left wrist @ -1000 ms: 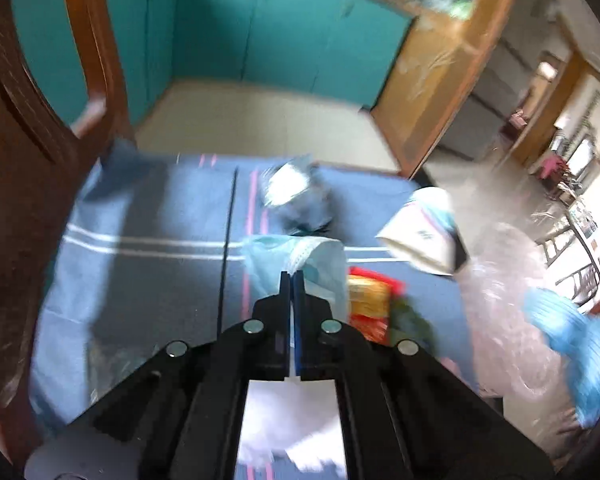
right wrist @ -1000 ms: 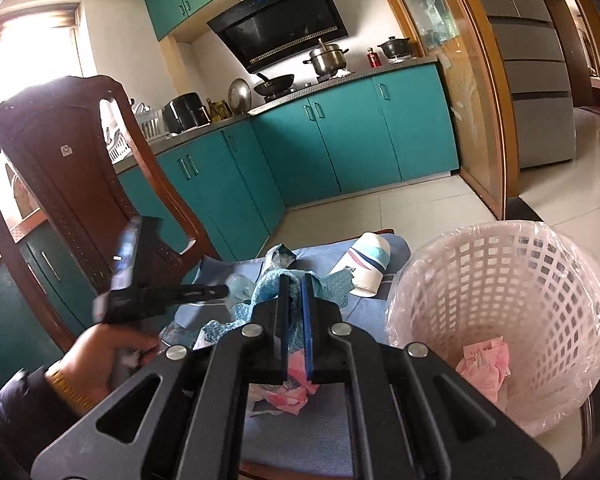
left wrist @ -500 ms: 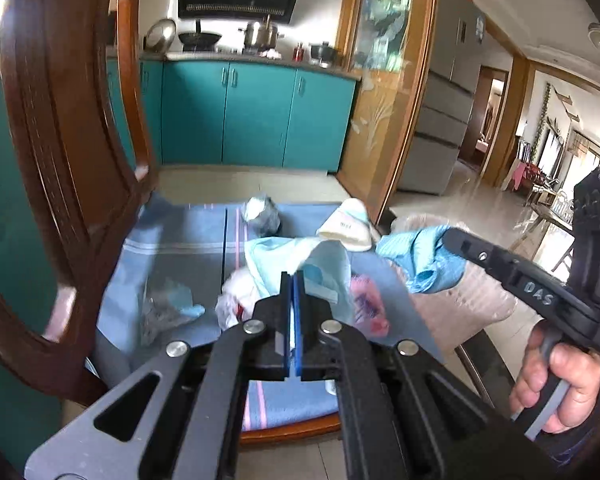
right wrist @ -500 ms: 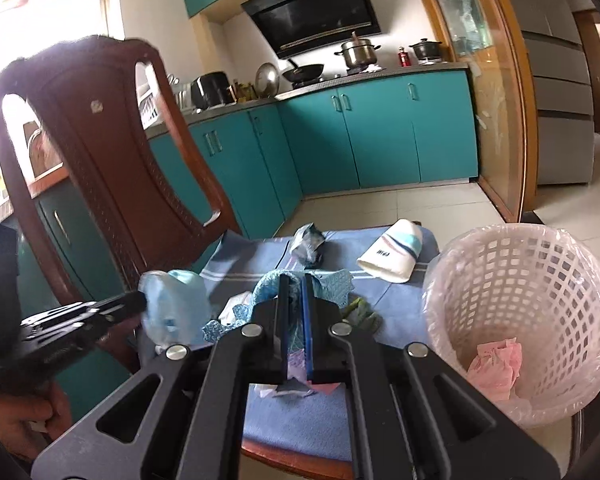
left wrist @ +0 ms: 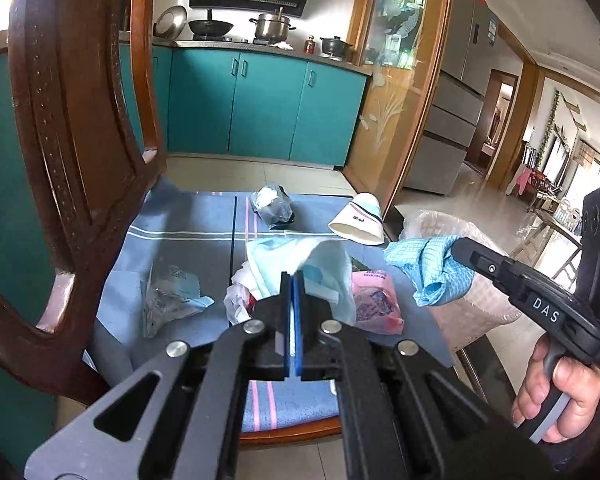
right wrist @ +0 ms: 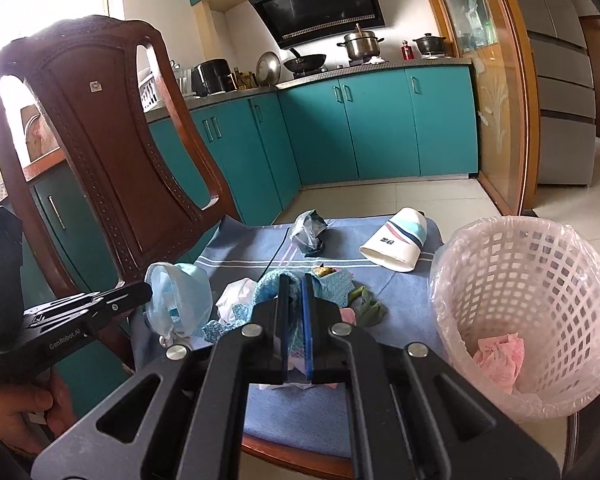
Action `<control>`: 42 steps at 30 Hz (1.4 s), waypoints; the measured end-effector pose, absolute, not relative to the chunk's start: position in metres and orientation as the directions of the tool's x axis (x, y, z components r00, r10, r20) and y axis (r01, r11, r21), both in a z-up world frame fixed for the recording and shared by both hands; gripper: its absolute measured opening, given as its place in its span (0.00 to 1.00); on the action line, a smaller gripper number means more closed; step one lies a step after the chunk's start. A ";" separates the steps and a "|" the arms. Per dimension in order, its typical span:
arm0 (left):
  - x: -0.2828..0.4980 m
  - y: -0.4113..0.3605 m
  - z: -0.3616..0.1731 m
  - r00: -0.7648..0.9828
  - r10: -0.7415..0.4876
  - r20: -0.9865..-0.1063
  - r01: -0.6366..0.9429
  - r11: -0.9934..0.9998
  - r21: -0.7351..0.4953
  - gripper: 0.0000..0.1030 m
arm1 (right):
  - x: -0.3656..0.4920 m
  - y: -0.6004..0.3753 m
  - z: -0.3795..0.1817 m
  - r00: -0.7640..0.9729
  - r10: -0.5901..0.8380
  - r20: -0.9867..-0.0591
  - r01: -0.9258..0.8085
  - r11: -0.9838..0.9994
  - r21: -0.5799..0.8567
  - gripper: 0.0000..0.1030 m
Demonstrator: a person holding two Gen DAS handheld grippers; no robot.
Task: Collect trash
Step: 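Carry the teal cloth over the mesh basket and open the right tool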
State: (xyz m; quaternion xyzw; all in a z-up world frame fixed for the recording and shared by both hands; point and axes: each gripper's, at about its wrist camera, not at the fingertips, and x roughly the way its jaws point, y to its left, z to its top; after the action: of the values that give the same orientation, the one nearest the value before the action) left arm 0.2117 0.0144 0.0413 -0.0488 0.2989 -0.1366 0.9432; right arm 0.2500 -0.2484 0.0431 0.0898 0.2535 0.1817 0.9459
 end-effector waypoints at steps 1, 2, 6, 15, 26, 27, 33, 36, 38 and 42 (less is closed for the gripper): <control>0.212 0.015 0.041 0.784 -0.288 -0.551 0.228 0.958 -0.176 0.02 | 0.250 -0.249 0.042 0.806 0.388 -0.447 -0.297 0.918 0.262 0.06; 0.211 0.014 0.042 0.784 -0.287 -0.550 0.227 0.958 -0.176 0.02 | 0.250 -0.249 0.042 0.805 0.388 -0.449 -0.297 0.918 0.262 0.06; 0.212 0.014 0.042 0.784 -0.287 -0.551 0.227 0.958 -0.176 0.02 | 0.250 -0.250 0.040 0.804 0.388 -0.450 -0.297 0.919 0.261 0.06; 0.212 0.015 0.042 0.782 -0.283 -0.555 0.225 0.959 -0.172 0.02 | 0.250 -0.251 0.040 0.805 0.387 -0.451 -0.296 0.919 0.260 0.06; 0.211 0.015 0.042 0.783 -0.283 -0.554 0.225 0.959 -0.172 0.02 | 0.250 -0.252 0.039 0.803 0.386 -0.453 -0.296 0.920 0.258 0.06; 0.211 0.015 0.042 0.783 -0.282 -0.555 0.224 0.959 -0.172 0.02 | 0.250 -0.251 0.039 0.805 0.384 -0.452 -0.295 0.920 0.257 0.06; 0.211 0.016 0.043 0.784 -0.282 -0.553 0.223 0.959 -0.173 0.02 | 0.254 -0.283 0.052 0.861 0.301 -0.409 -0.214 0.945 0.246 0.06; 0.211 0.017 0.042 0.786 -0.280 -0.552 0.220 0.960 -0.175 0.02 | 0.261 -0.322 0.056 0.897 0.205 -0.392 -0.108 0.961 0.256 0.06; 0.211 0.017 0.041 0.785 -0.281 -0.552 0.220 0.959 -0.176 0.02 | 0.266 -0.352 0.056 0.909 0.144 -0.391 -0.034 0.960 0.277 0.06; 0.211 0.017 0.041 0.785 -0.283 -0.552 0.222 0.959 -0.176 0.02 | 0.279 -0.392 0.043 0.891 0.074 -0.447 0.075 0.949 0.306 0.23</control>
State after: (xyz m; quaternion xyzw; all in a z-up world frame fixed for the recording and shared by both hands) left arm 0.2107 0.0171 0.0408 -0.0506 0.2997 -0.1338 0.9433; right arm 0.2788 -0.3923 0.0428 0.1594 0.2330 -0.0003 0.9593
